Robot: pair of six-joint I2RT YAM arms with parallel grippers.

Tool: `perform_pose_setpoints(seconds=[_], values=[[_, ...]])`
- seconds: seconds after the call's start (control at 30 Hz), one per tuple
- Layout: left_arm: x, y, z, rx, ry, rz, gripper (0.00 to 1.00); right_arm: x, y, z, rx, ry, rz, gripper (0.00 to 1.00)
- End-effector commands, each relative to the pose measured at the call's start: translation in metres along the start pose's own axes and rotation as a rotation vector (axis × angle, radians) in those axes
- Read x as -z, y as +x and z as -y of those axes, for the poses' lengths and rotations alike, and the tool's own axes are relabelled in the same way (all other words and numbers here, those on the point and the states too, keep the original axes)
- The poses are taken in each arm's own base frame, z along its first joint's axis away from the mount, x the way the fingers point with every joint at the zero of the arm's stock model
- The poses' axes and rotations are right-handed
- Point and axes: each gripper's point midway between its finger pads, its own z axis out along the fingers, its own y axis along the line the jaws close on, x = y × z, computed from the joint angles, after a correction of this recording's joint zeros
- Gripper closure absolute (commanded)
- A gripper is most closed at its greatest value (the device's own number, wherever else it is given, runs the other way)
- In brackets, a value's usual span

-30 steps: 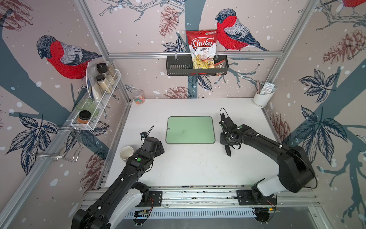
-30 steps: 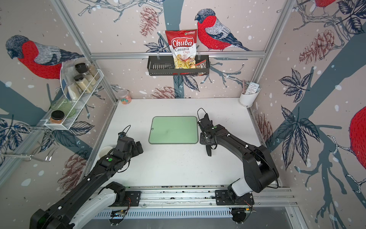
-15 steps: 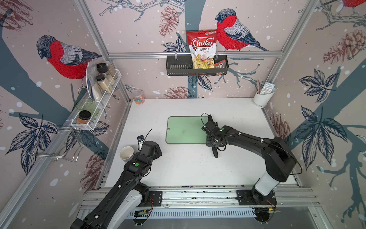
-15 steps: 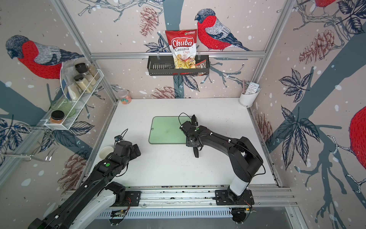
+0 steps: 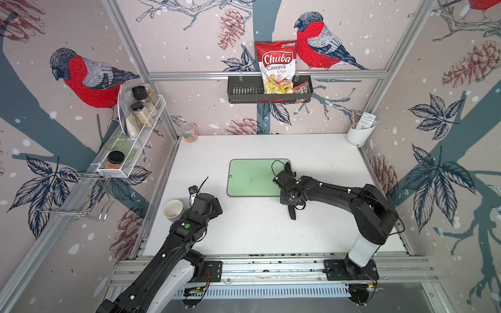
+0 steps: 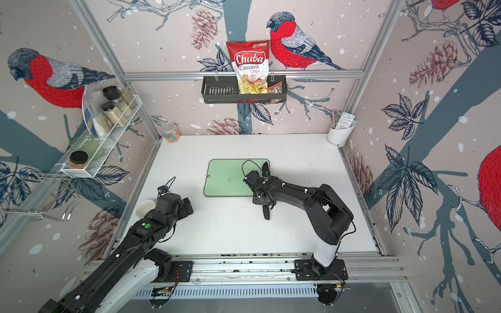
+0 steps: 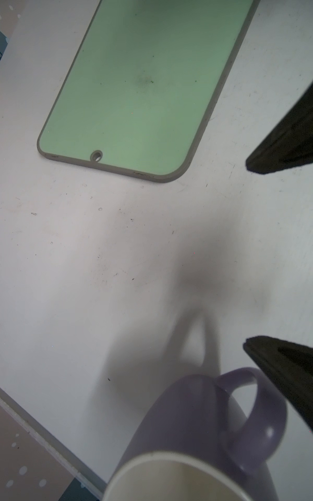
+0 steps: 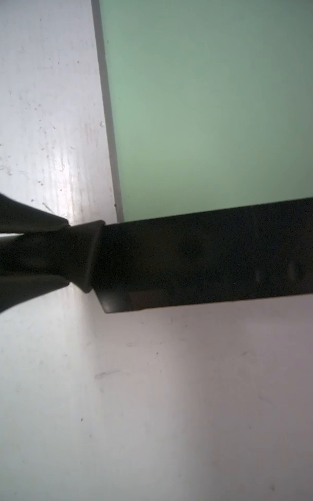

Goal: Align the knife with the edge of the cutting board
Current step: Place the knife at the edge of the cutting board.

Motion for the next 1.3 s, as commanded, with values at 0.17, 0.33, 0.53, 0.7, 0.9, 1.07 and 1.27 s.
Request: perform_pose_setpoints(seconds=[0.17, 0.33, 0.53, 0.7, 0.9, 1.07, 1.27], values=[[0.000, -0.002, 0.003, -0.005, 0.014, 0.016, 0.05, -0.006, 0.002, -0.005, -0.060, -0.014, 0.008, 1.00], [0.001, -0.003, 0.003, -0.005, 0.017, 0.018, 0.05, -0.011, 0.008, -0.003, -0.071, -0.016, -0.004, 1.00], [0.000, -0.002, 0.004, -0.005, 0.020, 0.015, 0.04, -0.013, 0.011, -0.004, -0.074, -0.018, -0.009, 1.00], [0.000, -0.002, 0.004, -0.007, 0.021, 0.015, 0.04, -0.016, 0.011, -0.006, -0.059, -0.017, -0.023, 1.00], [0.000, -0.002, 0.004, -0.008, 0.021, 0.015, 0.05, -0.018, 0.012, -0.006, -0.059, -0.018, -0.027, 1.00], [0.001, -0.003, 0.004, -0.004, 0.025, 0.022, 0.04, -0.020, 0.014, -0.006, -0.048, -0.014, -0.038, 1.00], [0.000, -0.003, 0.005, -0.005, 0.025, 0.018, 0.04, -0.022, 0.015, -0.003, -0.048, -0.006, -0.045, 1.00]])
